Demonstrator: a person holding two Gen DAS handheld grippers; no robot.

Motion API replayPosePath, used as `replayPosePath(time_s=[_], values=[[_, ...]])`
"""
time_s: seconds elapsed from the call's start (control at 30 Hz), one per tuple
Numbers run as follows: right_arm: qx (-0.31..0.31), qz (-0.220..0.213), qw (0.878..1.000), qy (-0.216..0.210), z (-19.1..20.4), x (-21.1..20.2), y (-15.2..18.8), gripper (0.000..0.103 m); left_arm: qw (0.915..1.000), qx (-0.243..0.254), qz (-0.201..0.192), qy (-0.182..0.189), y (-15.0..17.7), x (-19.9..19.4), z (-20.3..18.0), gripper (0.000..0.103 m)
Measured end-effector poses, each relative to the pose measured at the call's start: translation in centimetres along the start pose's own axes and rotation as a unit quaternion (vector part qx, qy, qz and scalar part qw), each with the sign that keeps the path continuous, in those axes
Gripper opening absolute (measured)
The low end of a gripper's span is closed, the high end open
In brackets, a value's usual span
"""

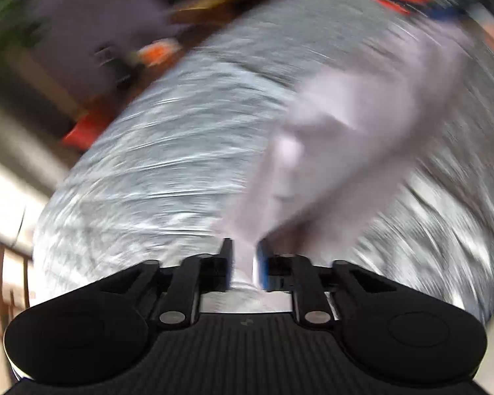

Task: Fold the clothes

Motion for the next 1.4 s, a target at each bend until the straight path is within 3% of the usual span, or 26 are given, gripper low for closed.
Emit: replayPosePath(time_s=[0.1,0.23,0.3,0.37,0.47,0.53,0.67,0.73,0.9,1.0,1.1,1.4], values=[[-0.102,-0.035,0.993,-0.054,4.8,-1.4,0.1,0.074,0.9979,-0.062,-0.021,0.001,-1.6,-0.3,2.7,0.033],[-0.189,-0.024,0.974,-0.119,9.7,-2.0,2.2,0.080,0.9900,-0.132,-0.047,-0.019,-2.7,-0.4,5.8,0.065],[-0.231,-0.019,0.961,-0.151,12.1,-2.4,3.3,0.080,0.9830,-0.175,-0.051,-0.021,-2.7,0.0,7.1,0.066],[-0.249,-0.013,0.955,-0.162,13.4,-2.3,3.9,0.080,0.9773,-0.207,-0.040,0.022,-2.1,1.1,6.9,0.066],[-0.254,-0.004,0.953,-0.163,14.5,-2.0,4.3,0.080,0.9721,-0.214,-0.022,0.094,-1.3,2.8,6.0,0.061],[-0.234,0.004,0.959,-0.162,14.6,-1.5,4.1,0.080,0.9659,-0.213,-0.027,0.144,-1.3,3.1,5.2,0.052],[-0.191,0.032,0.968,-0.157,14.4,-0.4,4.0,0.084,0.9632,-0.194,-0.030,0.183,-1.1,3.6,3.7,0.052],[-0.182,0.060,0.970,-0.146,14.0,0.4,4.5,0.079,0.9608,-0.193,-0.017,0.198,-0.6,4.4,3.3,0.053],[-0.177,0.059,0.963,-0.192,14.7,-0.3,4.8,0.072,0.9601,-0.195,-0.002,0.200,-0.4,5.9,2.6,0.055],[-0.228,0.096,0.948,-0.202,16.2,0.0,6.7,0.069,0.9598,-0.200,0.001,0.197,-0.5,6.2,2.8,0.055],[-0.263,0.105,0.936,-0.207,16.9,-0.3,7.8,0.073,0.9604,-0.202,0.002,0.192,-0.4,6.5,3.1,0.057],[-0.271,0.126,0.936,-0.188,16.3,0.1,8.5,0.082,0.9596,-0.200,0.012,0.198,-0.6,7.7,2.4,0.057]])
Point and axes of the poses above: each gripper's, at about its wrist camera, not at the fingertips, and x roughly the way its jaws point, z to its left, y to its underside, the point moved 9 cm from there along x, roughly the way its jaws point, and after that the axes turned 1 degree about -y, right-handed, at the moved point
